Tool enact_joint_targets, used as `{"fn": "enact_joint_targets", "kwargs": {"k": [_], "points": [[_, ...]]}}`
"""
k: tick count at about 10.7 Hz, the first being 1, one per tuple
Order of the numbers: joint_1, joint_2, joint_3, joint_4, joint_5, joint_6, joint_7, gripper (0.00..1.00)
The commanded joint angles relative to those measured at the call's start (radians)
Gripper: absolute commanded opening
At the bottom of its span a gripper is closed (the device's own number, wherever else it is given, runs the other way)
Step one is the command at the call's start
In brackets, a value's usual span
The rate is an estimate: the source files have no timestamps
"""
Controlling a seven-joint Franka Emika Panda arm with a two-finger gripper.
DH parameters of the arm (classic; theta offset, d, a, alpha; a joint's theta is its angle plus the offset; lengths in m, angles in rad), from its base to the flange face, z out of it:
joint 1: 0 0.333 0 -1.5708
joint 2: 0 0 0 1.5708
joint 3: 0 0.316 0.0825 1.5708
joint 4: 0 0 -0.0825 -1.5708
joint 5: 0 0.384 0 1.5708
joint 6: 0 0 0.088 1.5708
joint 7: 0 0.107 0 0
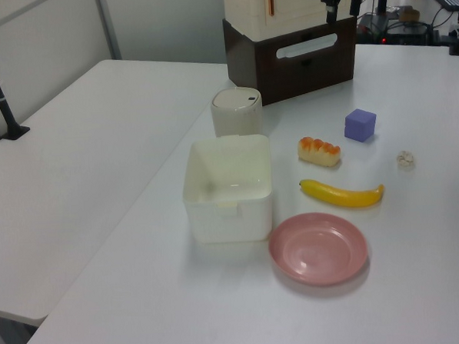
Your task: Open the trash can
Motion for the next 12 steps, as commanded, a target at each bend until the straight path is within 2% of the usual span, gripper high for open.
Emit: {"fn": "enact_joint_targets", "kwargs": {"k": [1,2,8,12], "points": [[0.013,-0.005,-0.019,0.007,-0.071,-0.012,-0.191,1.0],[0.013,-0.007,-0.019,0.007,-0.068,-0.028,-0.23,1.0],[0.015,-0.005,-0.019,0.023,-0.06,-0.083,-0.231,1.0],[0.016,-0.004,-0.016,0.024,-0.08,-0.077,-0.245,1.0]]}}
